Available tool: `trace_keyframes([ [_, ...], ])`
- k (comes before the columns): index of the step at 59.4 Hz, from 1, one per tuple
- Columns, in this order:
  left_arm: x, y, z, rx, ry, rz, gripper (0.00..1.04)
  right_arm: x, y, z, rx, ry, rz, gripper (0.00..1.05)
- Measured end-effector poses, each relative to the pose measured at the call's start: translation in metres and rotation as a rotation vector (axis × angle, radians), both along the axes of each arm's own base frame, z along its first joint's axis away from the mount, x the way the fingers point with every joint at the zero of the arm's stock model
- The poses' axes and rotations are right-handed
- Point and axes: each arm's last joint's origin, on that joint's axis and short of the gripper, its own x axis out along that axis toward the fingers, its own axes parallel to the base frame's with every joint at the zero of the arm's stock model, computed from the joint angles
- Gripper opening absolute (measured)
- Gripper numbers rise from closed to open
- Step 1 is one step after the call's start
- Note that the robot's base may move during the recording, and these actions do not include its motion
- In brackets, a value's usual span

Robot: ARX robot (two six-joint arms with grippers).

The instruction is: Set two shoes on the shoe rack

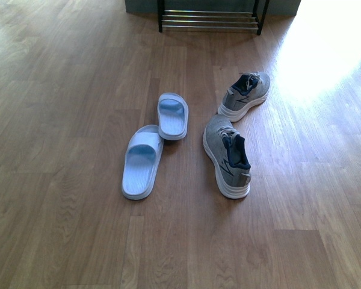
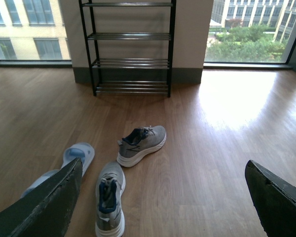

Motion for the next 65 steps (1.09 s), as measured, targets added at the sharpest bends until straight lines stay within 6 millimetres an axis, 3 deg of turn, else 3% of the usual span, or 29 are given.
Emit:
trace_keyframes([
  [65, 0.0000, 0.0000, 0.0000, 0.000, 0.000, 0.000, 0.95, 0.0000, 0.0000, 0.0000, 0.000, 0.000, 0.000, 0.95],
])
